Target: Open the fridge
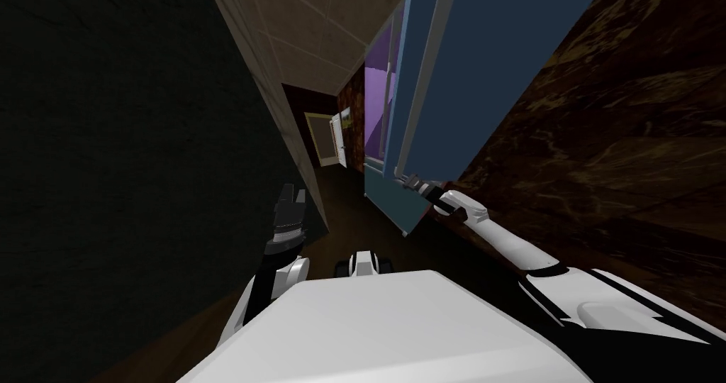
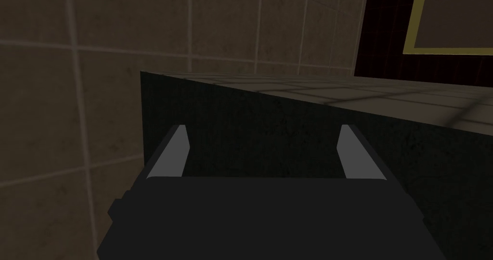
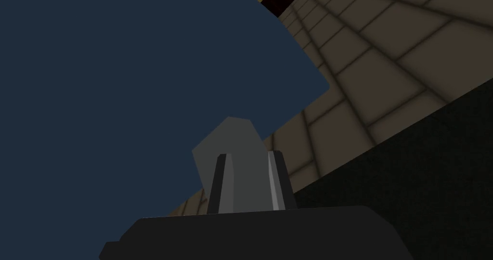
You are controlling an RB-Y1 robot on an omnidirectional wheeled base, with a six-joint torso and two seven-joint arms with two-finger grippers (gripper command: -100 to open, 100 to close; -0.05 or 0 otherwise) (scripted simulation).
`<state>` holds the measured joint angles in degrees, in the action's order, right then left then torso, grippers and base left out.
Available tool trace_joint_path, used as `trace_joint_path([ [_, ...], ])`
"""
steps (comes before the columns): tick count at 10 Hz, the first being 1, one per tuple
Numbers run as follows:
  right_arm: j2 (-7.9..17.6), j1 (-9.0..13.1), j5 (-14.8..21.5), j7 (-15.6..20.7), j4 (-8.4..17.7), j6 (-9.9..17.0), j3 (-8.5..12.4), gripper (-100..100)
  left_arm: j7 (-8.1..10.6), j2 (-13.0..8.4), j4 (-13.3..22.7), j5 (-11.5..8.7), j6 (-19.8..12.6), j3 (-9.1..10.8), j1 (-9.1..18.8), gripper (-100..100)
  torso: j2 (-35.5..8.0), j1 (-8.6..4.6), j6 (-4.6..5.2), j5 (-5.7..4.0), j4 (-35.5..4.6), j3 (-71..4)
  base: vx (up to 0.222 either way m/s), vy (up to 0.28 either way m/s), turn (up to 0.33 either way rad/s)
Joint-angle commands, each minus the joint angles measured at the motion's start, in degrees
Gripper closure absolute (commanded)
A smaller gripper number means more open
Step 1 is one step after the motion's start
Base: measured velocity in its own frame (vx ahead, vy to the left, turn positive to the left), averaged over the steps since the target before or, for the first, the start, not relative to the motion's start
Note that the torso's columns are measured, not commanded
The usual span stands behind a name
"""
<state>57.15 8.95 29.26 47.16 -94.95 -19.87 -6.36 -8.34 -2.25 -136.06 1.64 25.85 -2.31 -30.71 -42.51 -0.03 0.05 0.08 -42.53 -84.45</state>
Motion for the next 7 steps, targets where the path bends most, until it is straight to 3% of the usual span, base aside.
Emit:
trace_joint_path([
  [1, 0.04, 0.13, -0.25, -0.14, -2.22, -1.21, -0.86, 100, 0.0, 0.0, 0.0, 0.0, 0.0, 0.0, 0.0, 0, -0.08, -0.04, 0.15, 0.0, -0.07, 0.06, -0.086, -0.135, 0.009],
  [5, 0.64, -0.31, -1.14, -0.47, -6.61, -5.2, -2.7, 100, 0.0, 0.0, 0.0, 0.0, 0.0, 0.0, 0.0, 0, -0.22, 0.02, -0.01, 0.02, -0.12, 0.14, -0.105, -0.163, 0.024],
  [6, 2.28, 0.04, -1.54, -1.85, -6.07, -4.16, -2.24, -100, 0.0, 0.0, 0.0, 0.0, 0.0, 0.0, 0.0, 0, -0.33, -0.09, 0.02, -0.03, -0.12, 0.22, -0.063, -0.1, 0.018],
  [7, 3.11, 0.38, -1.82, -2.53, -6.14, -4.09, -2.08, -100, 0.0, 0.01, 0.0, 0.0, 0.0, -0.01, -0.01, 0, 0.01, 0.32, 0.01, 0.02, 0.06, 0.04, 0.004, 0.033, -0.018],
])
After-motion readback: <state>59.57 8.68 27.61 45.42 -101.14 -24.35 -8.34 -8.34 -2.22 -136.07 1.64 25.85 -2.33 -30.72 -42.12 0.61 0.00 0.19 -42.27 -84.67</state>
